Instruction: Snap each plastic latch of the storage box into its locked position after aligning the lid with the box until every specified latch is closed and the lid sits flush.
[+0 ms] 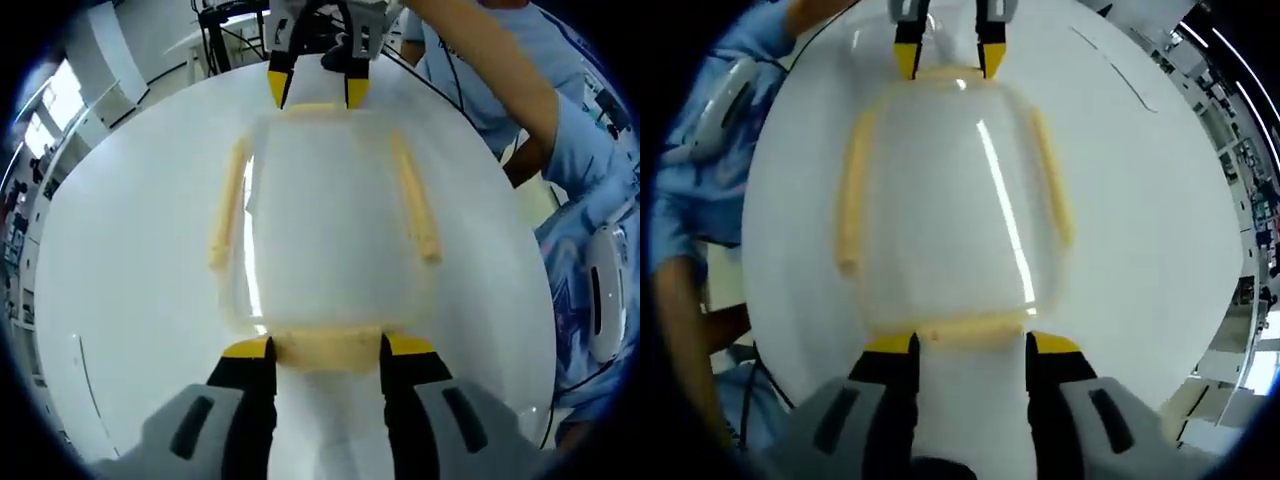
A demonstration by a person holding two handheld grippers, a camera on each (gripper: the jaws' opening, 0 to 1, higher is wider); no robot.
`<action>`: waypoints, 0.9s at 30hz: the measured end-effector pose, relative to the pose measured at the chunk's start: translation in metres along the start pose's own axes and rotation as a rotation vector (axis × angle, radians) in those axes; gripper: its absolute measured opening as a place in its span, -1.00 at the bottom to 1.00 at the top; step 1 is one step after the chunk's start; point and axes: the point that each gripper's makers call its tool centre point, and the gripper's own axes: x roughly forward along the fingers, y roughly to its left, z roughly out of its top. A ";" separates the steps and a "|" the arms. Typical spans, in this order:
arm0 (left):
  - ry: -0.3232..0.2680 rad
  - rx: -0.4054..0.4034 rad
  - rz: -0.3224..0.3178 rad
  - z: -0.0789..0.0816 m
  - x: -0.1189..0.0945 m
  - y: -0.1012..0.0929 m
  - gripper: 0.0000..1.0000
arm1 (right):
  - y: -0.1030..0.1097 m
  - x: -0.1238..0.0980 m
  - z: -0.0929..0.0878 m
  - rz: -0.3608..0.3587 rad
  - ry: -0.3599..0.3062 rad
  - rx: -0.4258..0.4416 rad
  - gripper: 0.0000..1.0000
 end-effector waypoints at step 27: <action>-0.055 -0.015 0.003 -0.003 -0.004 -0.001 -0.18 | 0.015 0.001 0.007 0.098 -0.019 -0.042 -0.22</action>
